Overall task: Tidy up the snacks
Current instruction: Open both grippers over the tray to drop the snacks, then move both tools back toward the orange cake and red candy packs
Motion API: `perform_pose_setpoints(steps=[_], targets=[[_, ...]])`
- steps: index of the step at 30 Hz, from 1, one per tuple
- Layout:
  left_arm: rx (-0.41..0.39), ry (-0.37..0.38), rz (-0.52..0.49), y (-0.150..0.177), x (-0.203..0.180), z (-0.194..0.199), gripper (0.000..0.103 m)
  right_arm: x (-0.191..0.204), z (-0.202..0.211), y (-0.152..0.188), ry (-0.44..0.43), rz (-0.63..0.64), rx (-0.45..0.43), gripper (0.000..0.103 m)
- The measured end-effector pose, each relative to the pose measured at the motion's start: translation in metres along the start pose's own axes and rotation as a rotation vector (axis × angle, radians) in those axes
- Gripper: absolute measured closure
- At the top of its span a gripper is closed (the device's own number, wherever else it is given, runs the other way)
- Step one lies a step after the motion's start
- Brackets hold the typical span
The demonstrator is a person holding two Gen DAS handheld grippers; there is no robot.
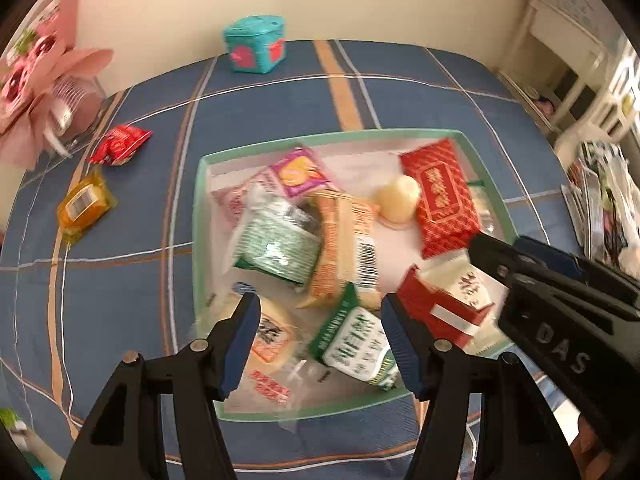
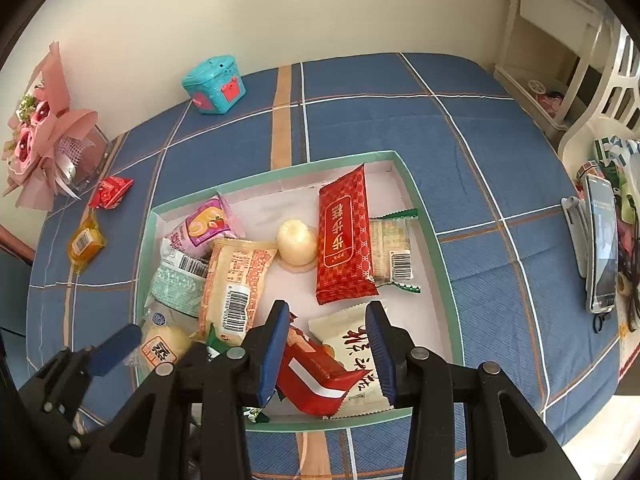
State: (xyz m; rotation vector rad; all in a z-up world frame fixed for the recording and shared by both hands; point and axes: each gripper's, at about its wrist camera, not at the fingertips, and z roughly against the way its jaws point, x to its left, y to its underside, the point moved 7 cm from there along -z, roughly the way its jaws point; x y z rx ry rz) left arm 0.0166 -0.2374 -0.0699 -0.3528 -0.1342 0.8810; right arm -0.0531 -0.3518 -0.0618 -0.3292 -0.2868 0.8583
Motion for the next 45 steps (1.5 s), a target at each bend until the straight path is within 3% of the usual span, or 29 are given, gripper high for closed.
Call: perform_pose_setpoints(steps=[13, 23, 25, 26, 28, 37, 41, 45], targets=[[-0.020, -0.056, 0.250, -0.006, 0.081, 0.002, 0.035, 0.010, -0.003, 0.003, 0.004, 0.028, 0.007, 0.061], [-0.026, -0.077, 0.357, -0.004, 0.112, 0.004, 0.033, 0.023, -0.004, 0.005, 0.006, 0.055, 0.009, 0.061], [-0.022, -0.086, 0.355, -0.004, 0.112, 0.003, 0.030, 0.024, -0.005, 0.005, 0.008, 0.058, 0.014, 0.052], [-0.020, -0.089, 0.352, -0.005, 0.112, 0.003, 0.021, 0.024, -0.005, 0.005, 0.009, 0.060, 0.016, 0.047], [-0.024, -0.093, 0.344, -0.005, 0.111, 0.002, 0.015, 0.025, -0.006, 0.005, 0.009, 0.063, 0.016, 0.032], [-0.043, -0.134, 0.325, -0.007, 0.115, 0.004, 0.015, 0.026, -0.008, 0.005, 0.027, 0.086, 0.014, 0.000], [-0.027, -0.204, 0.330, -0.006, 0.121, 0.004, 0.015, 0.026, -0.007, 0.003, 0.029, 0.088, 0.004, 0.000], [-0.027, -0.221, 0.326, -0.005, 0.123, 0.003, 0.015, 0.026, -0.007, 0.002, 0.029, 0.090, -0.004, 0.000]])
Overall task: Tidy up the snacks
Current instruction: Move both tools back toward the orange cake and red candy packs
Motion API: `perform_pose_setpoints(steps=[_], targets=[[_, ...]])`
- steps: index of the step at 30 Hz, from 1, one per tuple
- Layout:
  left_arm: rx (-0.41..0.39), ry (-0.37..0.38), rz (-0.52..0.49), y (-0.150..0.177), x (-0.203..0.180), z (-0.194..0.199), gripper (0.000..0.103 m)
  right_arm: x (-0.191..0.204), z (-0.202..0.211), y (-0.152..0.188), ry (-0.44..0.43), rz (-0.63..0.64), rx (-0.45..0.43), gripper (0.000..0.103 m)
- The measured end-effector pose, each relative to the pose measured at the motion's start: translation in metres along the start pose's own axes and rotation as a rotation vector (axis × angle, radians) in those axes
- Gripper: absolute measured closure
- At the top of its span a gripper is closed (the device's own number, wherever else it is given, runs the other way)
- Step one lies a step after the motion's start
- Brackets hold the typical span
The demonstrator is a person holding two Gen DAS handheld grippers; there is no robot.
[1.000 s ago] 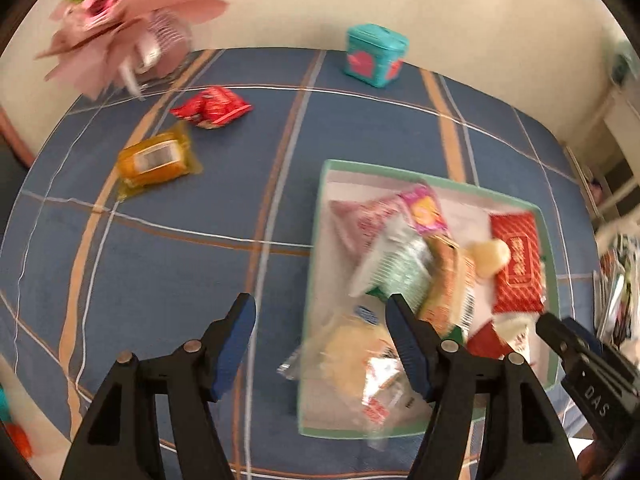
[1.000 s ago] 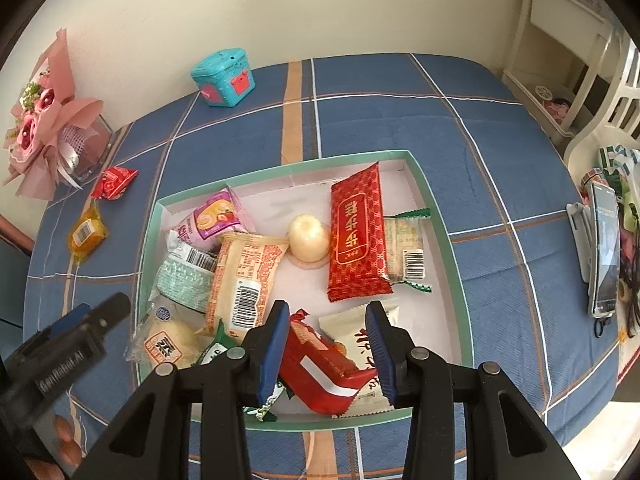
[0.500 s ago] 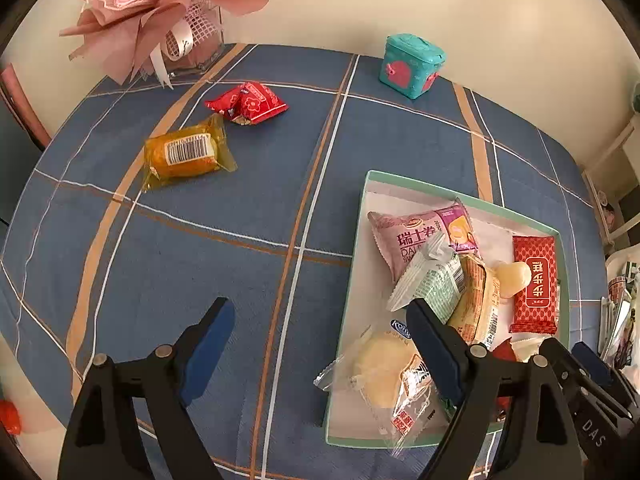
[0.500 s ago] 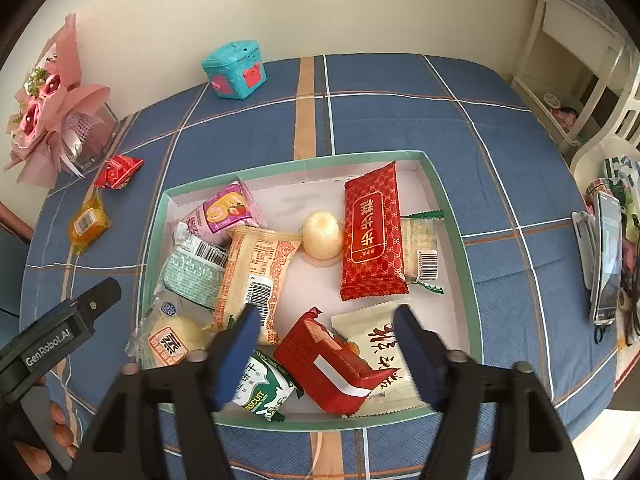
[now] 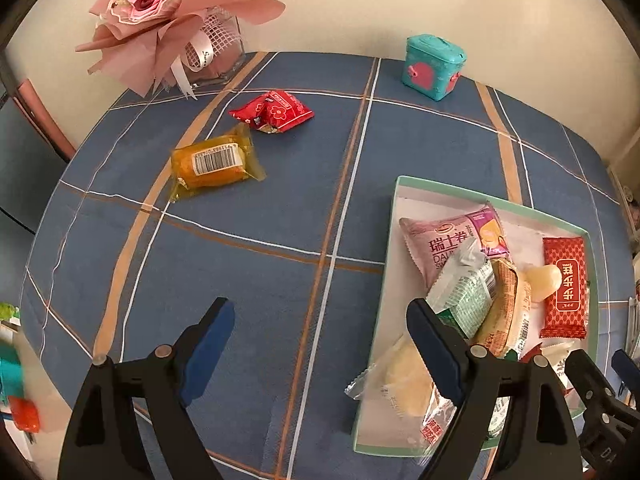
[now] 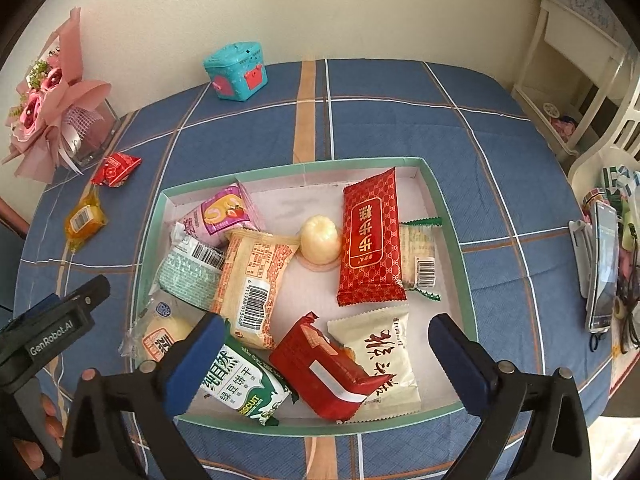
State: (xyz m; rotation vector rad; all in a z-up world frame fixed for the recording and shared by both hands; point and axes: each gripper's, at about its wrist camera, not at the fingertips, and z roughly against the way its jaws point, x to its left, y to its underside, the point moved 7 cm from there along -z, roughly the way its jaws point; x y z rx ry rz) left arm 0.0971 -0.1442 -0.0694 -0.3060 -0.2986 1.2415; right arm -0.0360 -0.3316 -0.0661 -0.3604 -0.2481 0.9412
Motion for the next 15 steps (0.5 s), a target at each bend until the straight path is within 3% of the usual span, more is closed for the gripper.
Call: perform_pose_setpoints(steps=[7, 15], targets=[[-0.012, 0.009, 0.009, -0.002, -0.002, 0.005, 0.015, 0.001, 0.003, -0.003, -0.003, 0.006, -0.021, 0.000], [-0.031, -0.021, -0.056, -0.003, -0.013, 0.006, 0.015, -0.003, 0.004, -0.005, -0.014, -0.022, -0.035, 0.000]])
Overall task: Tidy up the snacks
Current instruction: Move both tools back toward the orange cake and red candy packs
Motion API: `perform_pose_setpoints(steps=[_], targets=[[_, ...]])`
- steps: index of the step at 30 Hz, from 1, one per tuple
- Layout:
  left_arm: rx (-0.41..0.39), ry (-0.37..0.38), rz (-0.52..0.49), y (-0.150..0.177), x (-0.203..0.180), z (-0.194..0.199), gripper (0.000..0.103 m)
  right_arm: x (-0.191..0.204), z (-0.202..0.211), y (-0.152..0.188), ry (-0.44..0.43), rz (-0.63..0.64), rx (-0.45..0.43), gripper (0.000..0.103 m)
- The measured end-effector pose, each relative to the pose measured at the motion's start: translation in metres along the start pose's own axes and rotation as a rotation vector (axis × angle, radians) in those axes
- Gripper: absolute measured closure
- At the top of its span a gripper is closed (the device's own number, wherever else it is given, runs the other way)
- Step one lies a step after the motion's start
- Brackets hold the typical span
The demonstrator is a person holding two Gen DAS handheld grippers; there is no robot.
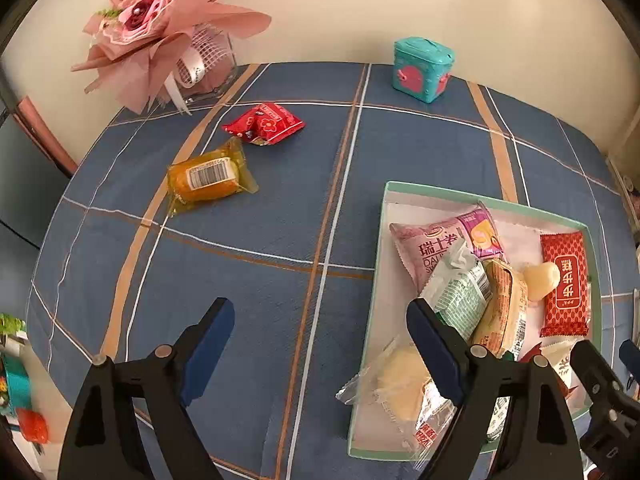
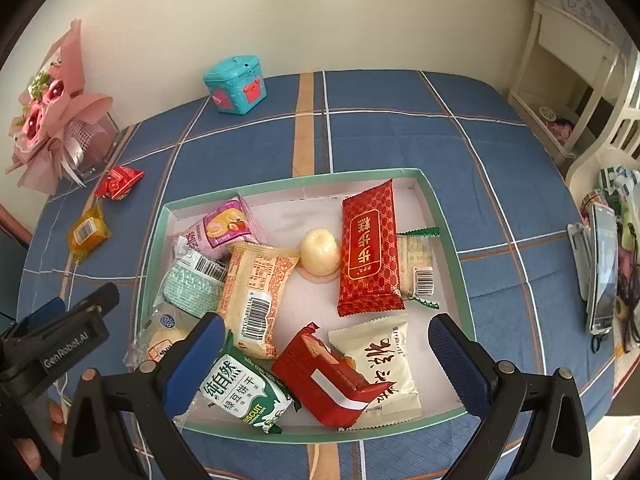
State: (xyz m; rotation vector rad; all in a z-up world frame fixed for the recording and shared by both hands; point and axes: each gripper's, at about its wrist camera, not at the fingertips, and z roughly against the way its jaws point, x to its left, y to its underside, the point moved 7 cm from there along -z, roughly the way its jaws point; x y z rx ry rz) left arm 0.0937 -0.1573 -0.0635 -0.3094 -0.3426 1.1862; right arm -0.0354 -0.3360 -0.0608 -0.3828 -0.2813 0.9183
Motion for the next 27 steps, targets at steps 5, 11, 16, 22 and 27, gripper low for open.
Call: perform_pose_setpoints(steps=[5, 11, 16, 22, 27], targets=[[-0.041, -0.115, -0.093, -0.009, -0.007, 0.003, 0.015, -0.003, -0.001, -0.002, -0.003, -0.008, 0.002, 0.000], [-0.063, -0.023, -0.154, -0.018, -0.037, 0.017, 0.015, -0.011, -0.002, -0.005, -0.010, -0.043, -0.007, 0.000], [-0.086, 0.085, -0.163, -0.034, -0.061, 0.029, 0.015, -0.014, -0.005, -0.005, -0.011, -0.060, -0.001, 0.000], [-0.122, 0.144, -0.161, -0.051, -0.067, 0.037, 0.010, -0.014, -0.008, -0.010, -0.007, -0.062, -0.002, 0.000], [-0.139, 0.188, -0.063, -0.058, -0.048, 0.031, 0.009, -0.008, -0.011, -0.016, -0.011, -0.049, -0.014, 0.000]])
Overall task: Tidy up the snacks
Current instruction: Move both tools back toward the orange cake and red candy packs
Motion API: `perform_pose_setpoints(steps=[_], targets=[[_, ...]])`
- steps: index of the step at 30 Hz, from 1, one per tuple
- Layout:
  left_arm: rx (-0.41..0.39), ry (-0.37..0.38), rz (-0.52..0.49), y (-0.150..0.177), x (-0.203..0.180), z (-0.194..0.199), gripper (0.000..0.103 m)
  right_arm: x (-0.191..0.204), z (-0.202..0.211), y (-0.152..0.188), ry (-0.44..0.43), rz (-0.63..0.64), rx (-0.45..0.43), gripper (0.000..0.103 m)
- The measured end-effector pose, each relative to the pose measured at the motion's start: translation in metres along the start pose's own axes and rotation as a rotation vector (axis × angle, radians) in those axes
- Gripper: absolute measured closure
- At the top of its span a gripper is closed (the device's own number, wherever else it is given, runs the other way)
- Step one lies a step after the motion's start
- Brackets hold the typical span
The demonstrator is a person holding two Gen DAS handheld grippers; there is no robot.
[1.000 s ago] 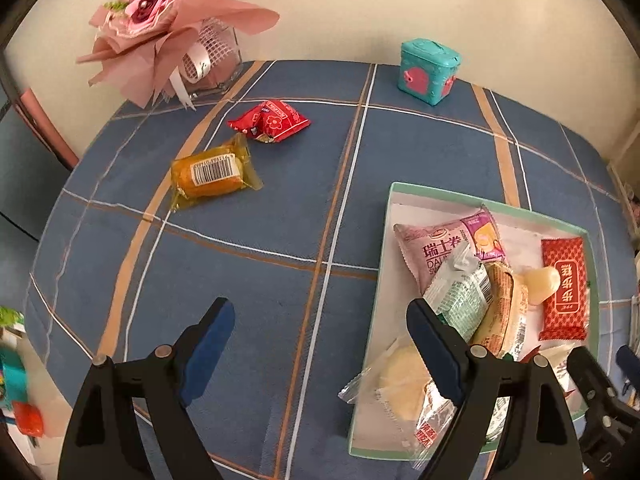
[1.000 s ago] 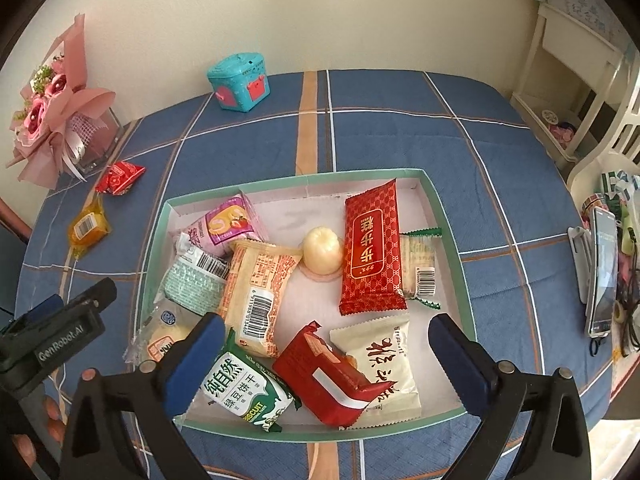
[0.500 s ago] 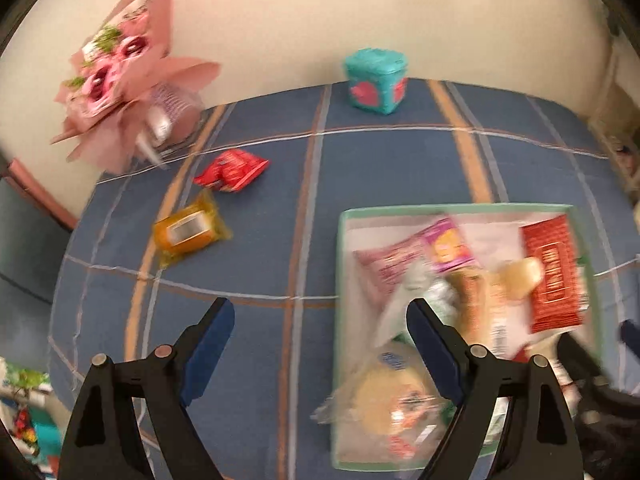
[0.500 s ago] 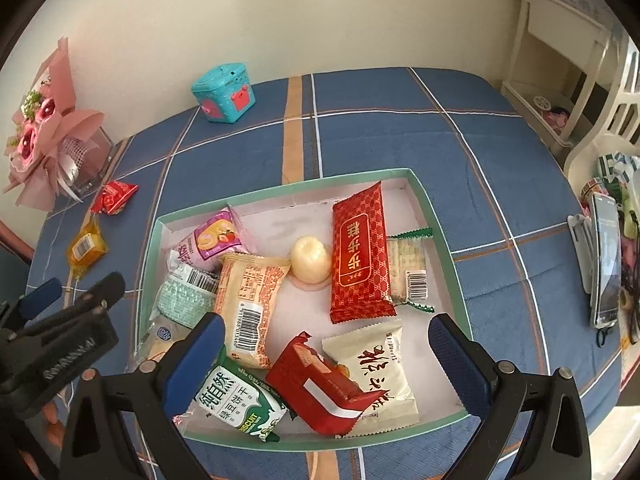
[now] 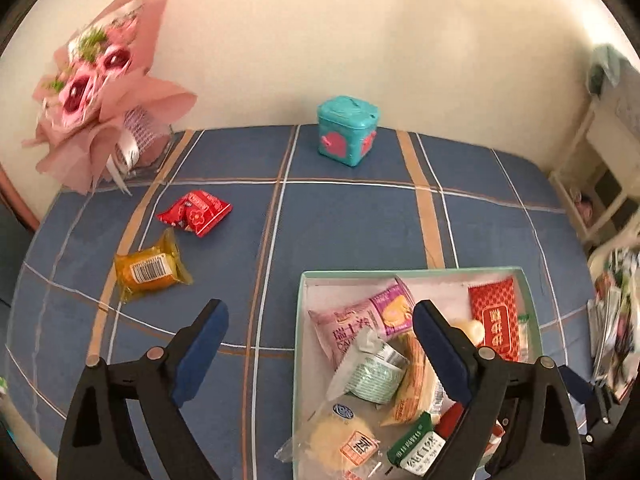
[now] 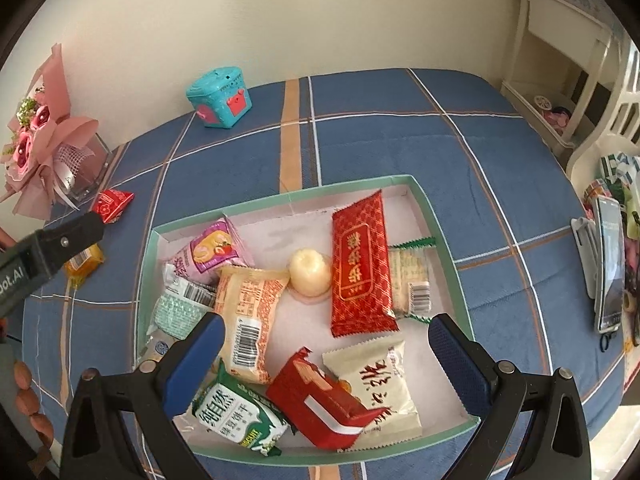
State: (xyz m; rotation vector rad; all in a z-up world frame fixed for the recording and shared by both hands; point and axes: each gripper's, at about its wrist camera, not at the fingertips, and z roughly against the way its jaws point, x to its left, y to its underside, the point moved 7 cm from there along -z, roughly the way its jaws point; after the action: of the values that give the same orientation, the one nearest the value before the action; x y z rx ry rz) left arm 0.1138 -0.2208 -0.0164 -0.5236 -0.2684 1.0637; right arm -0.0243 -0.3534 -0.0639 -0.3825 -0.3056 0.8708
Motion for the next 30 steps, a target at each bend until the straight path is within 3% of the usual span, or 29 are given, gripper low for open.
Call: perform_pose_setpoints(steps=[6, 10, 12, 21, 30], targets=[[-0.030, -0.025, 0.076, -0.002, 0.034, -0.010, 0.009, 0.016, -0.002, -0.008, 0.000, 0.045, -0.034, 0.000], [-0.048, -0.100, 0.115, -0.005, 0.059, -0.013, 0.009, 0.031, -0.001, -0.019, -0.020, 0.056, -0.068, 0.000], [-0.033, -0.127, 0.149, -0.006, 0.075, -0.017, 0.009, 0.038, -0.002, -0.022, -0.032, 0.063, -0.074, 0.000], [0.076, -0.115, 0.340, 0.007, 0.162, -0.049, 0.009, 0.084, -0.015, -0.032, -0.108, 0.096, -0.079, 0.000], [0.055, -0.171, 0.429, 0.014, 0.229, -0.062, 0.009, 0.159, -0.033, -0.026, -0.141, 0.213, -0.063, 0.000]])
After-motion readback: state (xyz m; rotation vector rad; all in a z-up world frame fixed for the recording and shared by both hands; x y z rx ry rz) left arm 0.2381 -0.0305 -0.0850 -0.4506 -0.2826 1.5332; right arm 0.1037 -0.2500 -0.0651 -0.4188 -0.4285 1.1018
